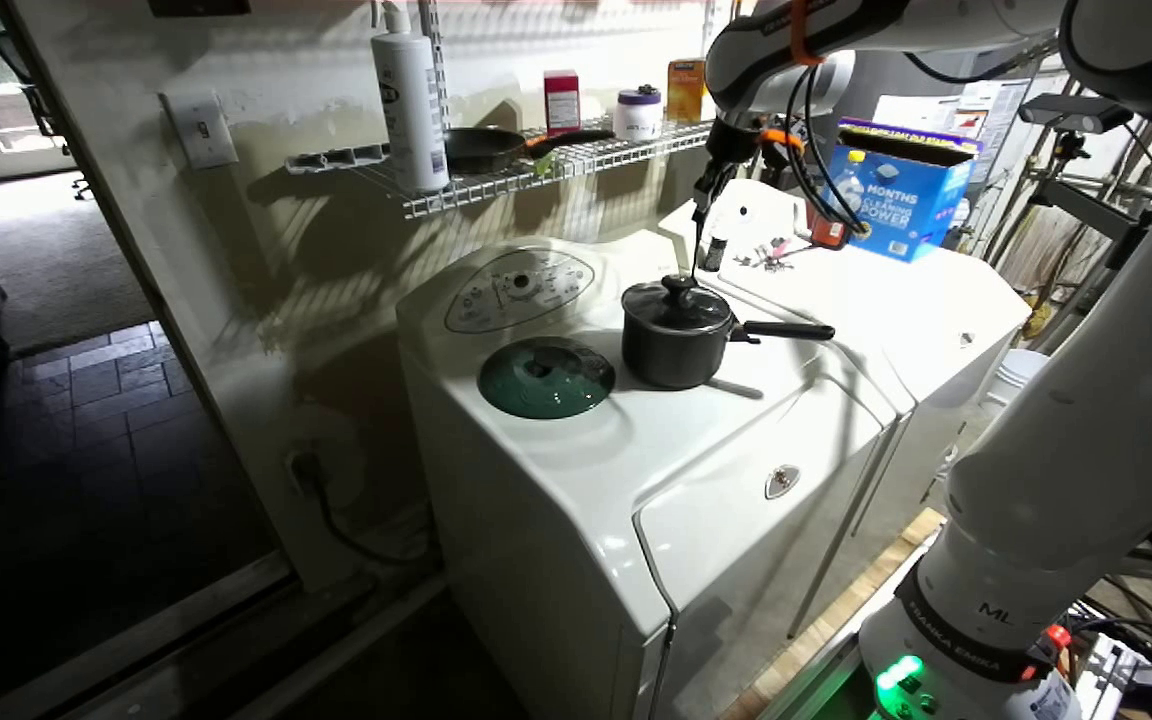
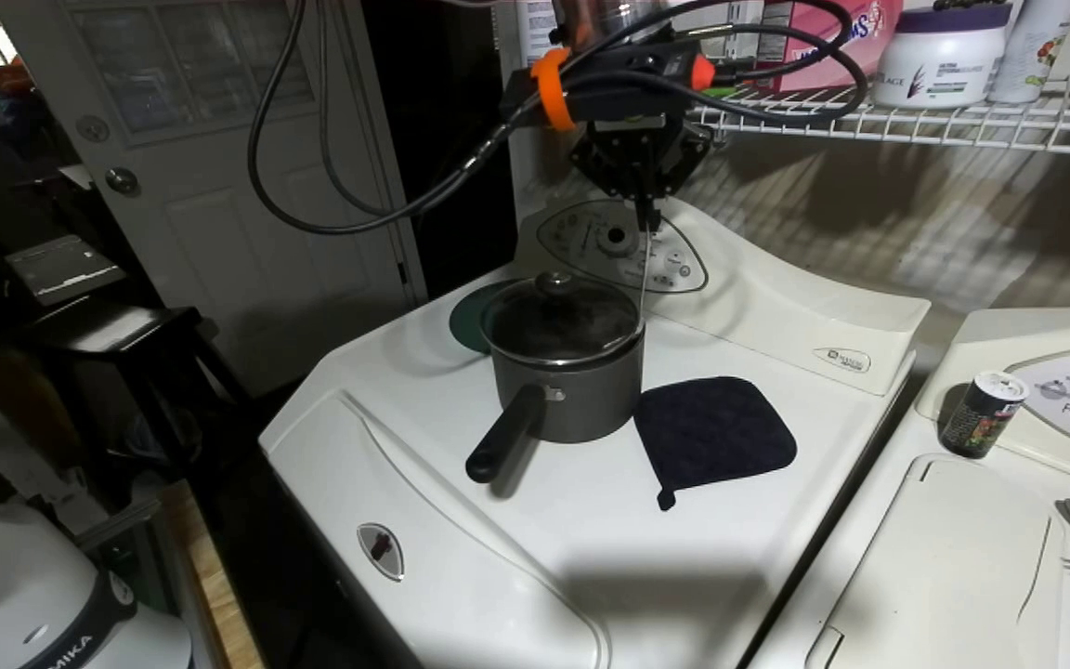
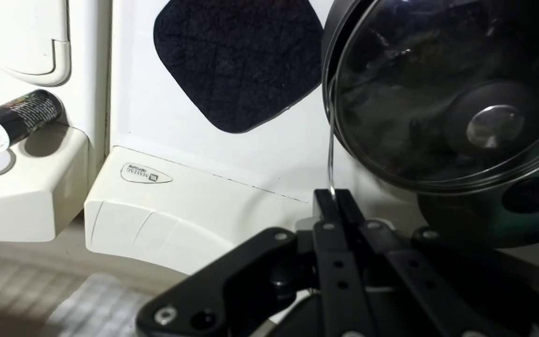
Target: Remove the spoon from the pot, put it on the pot holder, remove the lid from the pot and put it in the pot holder
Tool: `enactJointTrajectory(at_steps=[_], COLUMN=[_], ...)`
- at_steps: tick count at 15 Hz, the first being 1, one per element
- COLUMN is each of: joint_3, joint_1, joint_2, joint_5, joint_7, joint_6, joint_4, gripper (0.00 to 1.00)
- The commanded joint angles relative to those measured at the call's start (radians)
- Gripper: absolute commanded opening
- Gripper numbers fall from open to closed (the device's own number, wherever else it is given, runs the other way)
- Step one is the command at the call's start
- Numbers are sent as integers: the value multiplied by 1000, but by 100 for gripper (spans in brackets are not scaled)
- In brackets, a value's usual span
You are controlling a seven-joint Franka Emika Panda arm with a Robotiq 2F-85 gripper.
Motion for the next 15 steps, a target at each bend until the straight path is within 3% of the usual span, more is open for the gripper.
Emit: enactJointTrajectory(at_steps=[1, 15], joint_3=[-4, -9], joint_1=[1, 2], joint_2=[5, -22], joint_5=[-30, -23], joint_7=[4, 3], joint_6=[-4, -5], joint_4=[25, 54], gripper=[1, 1])
